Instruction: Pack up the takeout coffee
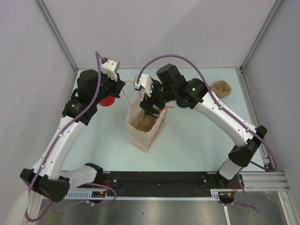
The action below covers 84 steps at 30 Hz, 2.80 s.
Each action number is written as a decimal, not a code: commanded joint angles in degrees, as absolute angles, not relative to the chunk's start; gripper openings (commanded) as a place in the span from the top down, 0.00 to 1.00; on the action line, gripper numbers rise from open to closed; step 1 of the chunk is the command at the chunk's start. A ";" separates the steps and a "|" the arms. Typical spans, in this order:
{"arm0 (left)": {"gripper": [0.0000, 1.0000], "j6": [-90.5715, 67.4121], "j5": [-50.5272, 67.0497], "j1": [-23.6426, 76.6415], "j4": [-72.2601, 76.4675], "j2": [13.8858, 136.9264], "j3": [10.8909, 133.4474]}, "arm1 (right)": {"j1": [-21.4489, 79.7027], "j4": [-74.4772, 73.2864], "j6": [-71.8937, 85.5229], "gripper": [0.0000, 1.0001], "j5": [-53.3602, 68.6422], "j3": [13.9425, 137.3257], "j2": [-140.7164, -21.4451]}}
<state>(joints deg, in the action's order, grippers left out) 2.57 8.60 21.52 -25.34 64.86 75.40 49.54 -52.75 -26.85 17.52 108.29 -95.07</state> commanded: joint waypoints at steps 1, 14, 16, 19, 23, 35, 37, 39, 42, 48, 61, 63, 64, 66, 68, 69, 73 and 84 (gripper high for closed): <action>1.00 2.99 7.91 21.45 -23.38 63.55 75.67 | 47.73 -53.09 -28.30 0.12 19.07 114.86 -90.97; 1.00 3.43 8.26 21.45 -23.55 63.90 75.94 | 40.43 -61.96 -42.35 0.11 31.37 116.03 -82.27; 1.00 3.34 8.26 21.45 -23.55 63.98 75.94 | 40.43 -61.70 -44.29 0.11 33.04 110.85 -80.16; 1.00 3.52 8.17 21.45 -23.64 63.98 76.03 | 40.26 -60.21 -45.00 0.14 32.96 105.31 -78.76; 0.99 3.69 8.09 21.45 -23.56 64.16 75.94 | 39.82 -58.10 -45.53 0.20 33.31 100.99 -78.31; 1.00 7.03 8.26 21.45 -26.09 66.97 81.37 | 39.46 -53.44 -42.98 1.00 33.13 103.43 -80.07; 1.00 8.35 9.40 21.45 -26.81 68.02 85.49 | 39.38 -53.61 -41.93 1.00 33.05 105.46 -79.98; 1.00 8.87 10.37 21.45 -26.63 68.38 87.44 | 39.20 -53.53 -41.05 1.00 33.22 108.27 -79.89; 1.00 9.23 10.72 21.45 -26.63 68.82 90.26 | 38.85 -53.44 -39.64 1.00 34.36 109.86 -79.54; 1.00 8.70 12.74 21.80 -25.66 69.78 85.00 | 39.11 -51.60 -40.95 1.00 34.28 99.00 -77.96; 1.00 11.78 10.28 22.15 -28.83 78.92 98.16 | 40.34 -49.12 -42.36 1.00 29.62 91.32 -75.41; 1.00 12.04 9.67 22.15 -29.36 79.89 101.93 | 41.04 -50.79 -43.67 1.00 30.23 90.53 -74.71; 1.00 12.13 9.58 22.15 -29.44 80.24 102.82 | 41.22 -51.50 -44.12 1.00 30.58 90.09 -74.45; 1.00 12.04 10.02 22.15 -29.44 80.33 104.14 | 41.92 -53.87 -45.87 1.00 31.98 88.69 -73.57; 1.00 11.60 10.98 22.24 -29.27 79.72 103.89 | 42.62 -56.67 -47.37 1.00 32.60 87.20 -72.86; 1.00 11.51 11.51 22.24 -29.09 79.46 103.45 | 43.32 -57.47 -47.90 1.00 32.61 86.75 -72.25; 1.00 11.51 13.09 22.67 -28.92 77.96 100.38 | 44.56 -61.78 -51.23 1.00 34.10 83.85 -70.75; 1.00 12.57 19.24 24.17 -27.95 70.84 87.72 | 45.97 -69.17 -54.84 1.00 37.88 72.69 -69.08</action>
